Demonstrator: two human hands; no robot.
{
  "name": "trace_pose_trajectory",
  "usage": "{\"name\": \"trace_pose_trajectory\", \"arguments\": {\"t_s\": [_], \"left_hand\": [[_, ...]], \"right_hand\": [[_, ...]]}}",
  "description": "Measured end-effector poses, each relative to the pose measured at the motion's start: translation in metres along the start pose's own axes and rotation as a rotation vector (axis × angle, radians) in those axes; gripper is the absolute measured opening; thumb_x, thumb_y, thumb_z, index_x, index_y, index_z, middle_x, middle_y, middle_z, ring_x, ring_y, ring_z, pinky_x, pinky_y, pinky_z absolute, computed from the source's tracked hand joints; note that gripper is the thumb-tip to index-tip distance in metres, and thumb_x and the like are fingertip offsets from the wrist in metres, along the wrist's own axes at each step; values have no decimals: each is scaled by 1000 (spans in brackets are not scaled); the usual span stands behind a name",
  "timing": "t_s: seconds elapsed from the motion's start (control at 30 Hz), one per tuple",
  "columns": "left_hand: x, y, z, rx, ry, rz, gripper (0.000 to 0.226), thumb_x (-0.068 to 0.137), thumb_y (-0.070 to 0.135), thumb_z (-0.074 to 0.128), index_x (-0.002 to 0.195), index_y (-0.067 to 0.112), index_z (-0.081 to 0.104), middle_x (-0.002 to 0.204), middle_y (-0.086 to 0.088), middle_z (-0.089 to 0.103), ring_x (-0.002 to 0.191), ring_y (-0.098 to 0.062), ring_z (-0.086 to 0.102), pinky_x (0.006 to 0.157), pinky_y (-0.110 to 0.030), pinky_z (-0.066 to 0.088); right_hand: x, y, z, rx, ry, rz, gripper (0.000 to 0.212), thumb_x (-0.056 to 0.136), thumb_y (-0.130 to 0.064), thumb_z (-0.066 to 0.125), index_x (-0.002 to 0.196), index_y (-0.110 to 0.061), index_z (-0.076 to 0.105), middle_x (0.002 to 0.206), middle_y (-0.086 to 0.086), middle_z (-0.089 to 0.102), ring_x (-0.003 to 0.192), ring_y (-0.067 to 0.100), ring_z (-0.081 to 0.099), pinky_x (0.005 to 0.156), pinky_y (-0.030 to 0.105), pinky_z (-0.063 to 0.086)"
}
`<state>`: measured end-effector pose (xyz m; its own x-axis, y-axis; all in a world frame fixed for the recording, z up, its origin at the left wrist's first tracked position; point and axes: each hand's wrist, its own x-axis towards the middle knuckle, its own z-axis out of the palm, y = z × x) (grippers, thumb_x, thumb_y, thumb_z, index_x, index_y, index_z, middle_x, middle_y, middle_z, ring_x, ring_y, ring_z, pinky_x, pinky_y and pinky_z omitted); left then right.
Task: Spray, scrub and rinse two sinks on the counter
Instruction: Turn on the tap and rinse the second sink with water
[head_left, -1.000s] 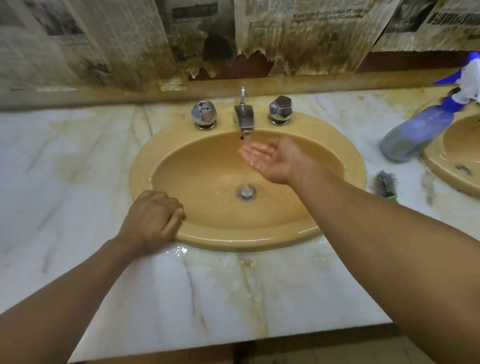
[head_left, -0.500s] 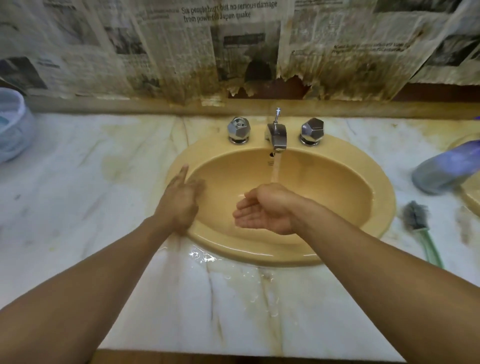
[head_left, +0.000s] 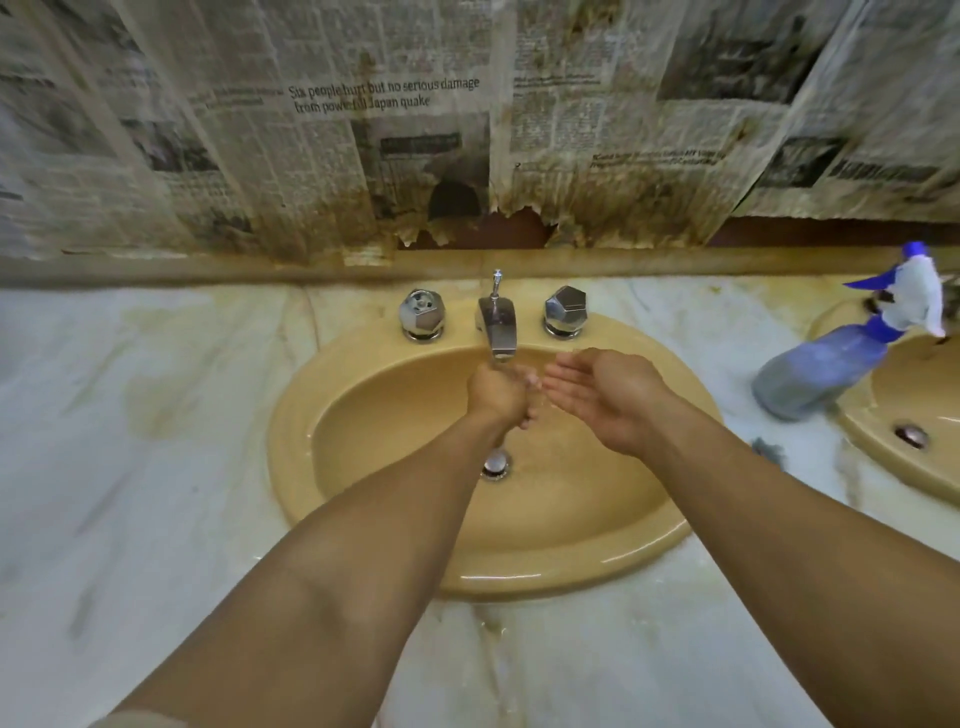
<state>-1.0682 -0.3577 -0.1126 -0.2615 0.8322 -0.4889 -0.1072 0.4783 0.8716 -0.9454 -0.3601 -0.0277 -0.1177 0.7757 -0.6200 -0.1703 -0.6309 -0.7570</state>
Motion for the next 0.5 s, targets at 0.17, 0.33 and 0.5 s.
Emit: {"name": "trace_pose_trajectory", "arguments": {"t_s": [0.17,0.33,0.5], "left_hand": [[21,5,8,117,123,-92,49,97,49,66,128,13,54,72,3,54,49,-10,46,35,-16,33],[32,2,5,82,105,-80,44,103,46,55,125,9,64,101,-7,72,88,-20,70,49,-20,51],[35,-16,-4,-18,27,-136,35,106,12,47,72,19,53,52,3,41,53,-14,29,54,-28,21]], "right_hand": [[32,-27,-13,-298,59,-198,20,100,-9,58,113,0,71,110,19,73,103,29,73,93,35,60],[57,-38,-19,-816,118,-445,17,95,-23,63,91,-26,80,101,-1,76,101,22,69,91,35,57],[84,-52,-23,-1268,57,-677,37,98,-17,58,135,-21,65,125,7,52,118,23,52,97,27,40]]}}
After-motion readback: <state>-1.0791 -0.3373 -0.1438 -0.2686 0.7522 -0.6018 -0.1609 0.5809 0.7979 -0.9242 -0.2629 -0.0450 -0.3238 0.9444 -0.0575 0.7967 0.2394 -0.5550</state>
